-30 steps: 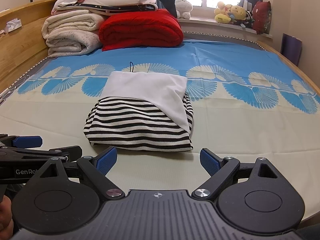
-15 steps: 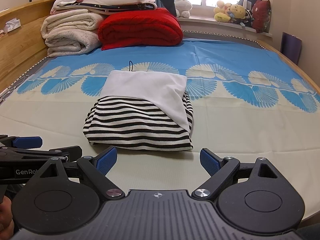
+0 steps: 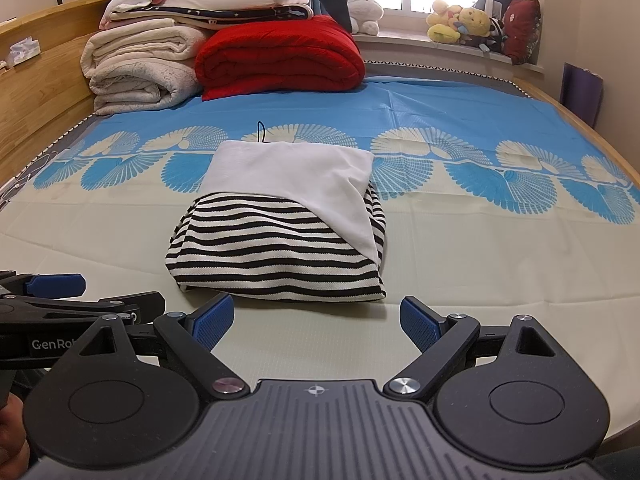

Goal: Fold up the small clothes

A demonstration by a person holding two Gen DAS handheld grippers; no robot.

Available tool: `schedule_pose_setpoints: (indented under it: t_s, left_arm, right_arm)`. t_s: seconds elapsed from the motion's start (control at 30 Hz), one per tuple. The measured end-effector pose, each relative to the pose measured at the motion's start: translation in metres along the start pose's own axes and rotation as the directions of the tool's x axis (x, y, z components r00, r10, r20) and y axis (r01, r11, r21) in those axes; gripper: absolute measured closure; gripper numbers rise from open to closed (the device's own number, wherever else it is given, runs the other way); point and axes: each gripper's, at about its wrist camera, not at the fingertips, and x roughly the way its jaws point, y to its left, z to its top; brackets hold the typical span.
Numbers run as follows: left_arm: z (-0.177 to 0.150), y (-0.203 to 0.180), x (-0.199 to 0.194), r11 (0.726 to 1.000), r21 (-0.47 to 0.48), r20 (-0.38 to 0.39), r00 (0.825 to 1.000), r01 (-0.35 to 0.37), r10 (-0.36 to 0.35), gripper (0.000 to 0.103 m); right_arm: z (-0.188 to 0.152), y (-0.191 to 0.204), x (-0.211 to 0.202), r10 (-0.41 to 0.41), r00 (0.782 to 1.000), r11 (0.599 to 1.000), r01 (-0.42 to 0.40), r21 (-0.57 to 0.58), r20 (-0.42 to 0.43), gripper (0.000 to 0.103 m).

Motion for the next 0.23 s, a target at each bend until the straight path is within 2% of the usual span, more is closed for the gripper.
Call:
schedule_pose_setpoints:
  t_s: [0.23]
  left_arm:
    - [0.0004,-0.0019,-0.0003,1.000,-0.002,0.003,1.000,0.000,0.000,0.011]
  right_arm:
    - [0.0008,-0.0003,-0.0001,0.000,1.000,1.000,0.000,0.000,-0.001,0.012]
